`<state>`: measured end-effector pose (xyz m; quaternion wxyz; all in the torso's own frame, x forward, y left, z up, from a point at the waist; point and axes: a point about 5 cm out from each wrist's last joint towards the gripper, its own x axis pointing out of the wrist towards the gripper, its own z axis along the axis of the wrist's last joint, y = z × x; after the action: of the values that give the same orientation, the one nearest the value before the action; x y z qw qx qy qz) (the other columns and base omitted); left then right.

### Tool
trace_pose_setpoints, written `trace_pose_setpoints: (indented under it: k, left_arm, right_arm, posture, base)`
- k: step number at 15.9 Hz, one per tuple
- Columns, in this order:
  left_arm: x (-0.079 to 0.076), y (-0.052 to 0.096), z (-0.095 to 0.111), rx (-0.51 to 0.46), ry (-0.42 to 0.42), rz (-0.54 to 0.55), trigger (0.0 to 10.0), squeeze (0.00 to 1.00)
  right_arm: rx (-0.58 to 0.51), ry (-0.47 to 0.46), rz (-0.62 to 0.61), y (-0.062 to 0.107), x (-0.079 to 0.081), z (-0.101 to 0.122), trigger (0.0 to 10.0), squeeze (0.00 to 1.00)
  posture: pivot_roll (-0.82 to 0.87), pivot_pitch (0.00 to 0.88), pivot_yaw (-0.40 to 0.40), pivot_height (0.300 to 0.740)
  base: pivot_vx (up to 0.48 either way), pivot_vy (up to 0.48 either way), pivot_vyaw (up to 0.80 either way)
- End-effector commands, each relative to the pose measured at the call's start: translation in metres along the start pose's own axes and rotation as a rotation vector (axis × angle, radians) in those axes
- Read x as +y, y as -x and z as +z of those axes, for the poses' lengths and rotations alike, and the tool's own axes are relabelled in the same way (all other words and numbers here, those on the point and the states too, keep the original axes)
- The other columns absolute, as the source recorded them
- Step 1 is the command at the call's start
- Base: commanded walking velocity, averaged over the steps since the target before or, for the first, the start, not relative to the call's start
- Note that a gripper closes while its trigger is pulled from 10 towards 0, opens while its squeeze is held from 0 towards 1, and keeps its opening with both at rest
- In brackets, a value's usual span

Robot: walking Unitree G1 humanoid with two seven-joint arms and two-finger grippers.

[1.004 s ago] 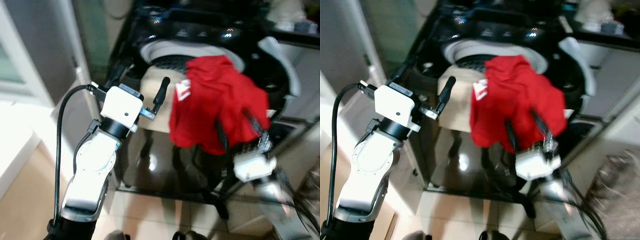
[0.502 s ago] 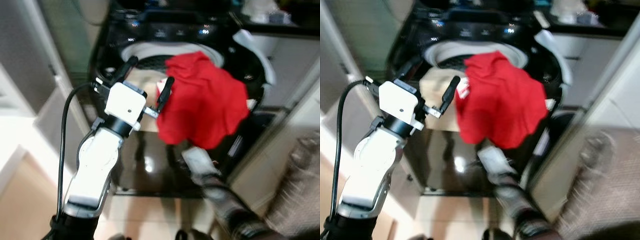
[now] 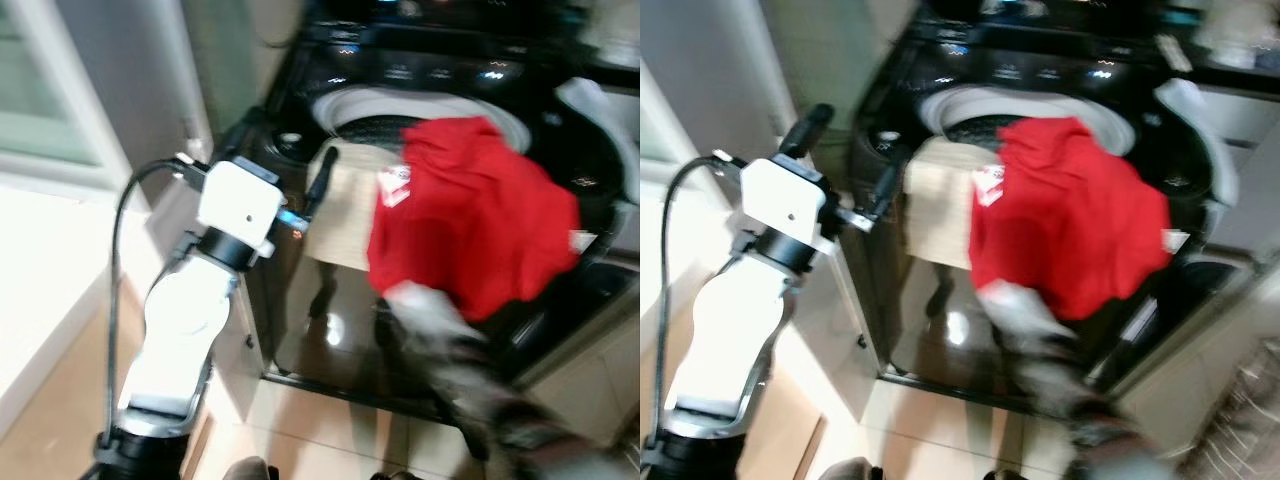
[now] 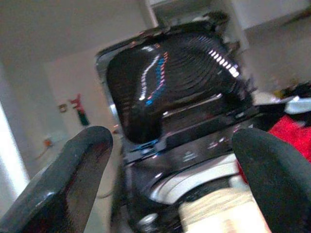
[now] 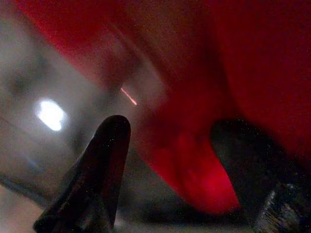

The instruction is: Clothes washing

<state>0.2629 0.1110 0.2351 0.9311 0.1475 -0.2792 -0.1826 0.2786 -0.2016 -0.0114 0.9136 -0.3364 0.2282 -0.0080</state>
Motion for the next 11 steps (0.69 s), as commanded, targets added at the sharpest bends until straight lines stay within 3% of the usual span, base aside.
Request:
trace_pose_setpoints:
  k: [1,3,5,8,11]
  left_arm:
    - [-0.003,-0.001,0.004,-0.011,0.003,-0.01,10.0,0.0]
    - [-0.002,0.0,0.003,-0.004,0.007,0.004,10.0,0.0]
    - [-0.007,0.002,-0.011,0.042,0.045,-0.007,10.0,0.0]
    - [-0.016,-0.001,-0.015,0.043,0.067,-0.035,10.0,0.0]
    - [-0.022,-0.006,-0.017,0.032,0.104,-0.052,10.0,0.0]
  right_arm:
    - [0.01,-0.045,-0.006,-0.001,0.006,0.006,10.0,0.0]
    - [0.067,-0.184,-0.03,-0.002,0.005,0.005,10.0,0.0]
    - [0.035,-0.381,-0.067,-0.007,0.002,0.023,10.0,0.0]
    - [0.006,-0.434,-0.089,-0.013,-0.007,0.037,10.0,0.0]
    - [0.096,-0.648,-0.157,-0.016,-0.016,0.035,10.0,0.0]
  posture:
    - [0.14,0.051,-0.019,0.731]
    - [0.14,0.055,-0.029,0.731]
    - [0.1,0.063,-0.031,0.731]
    - [0.07,0.062,-0.033,0.731]
    - [0.04,0.039,-0.014,0.731]
  base:
    - [0.0,0.0,0.0]
    - [0.0,0.0,0.0]
    - [0.0,0.0,0.0]
    - [0.0,0.0,0.0]
    - [0.0,0.0,0.0]
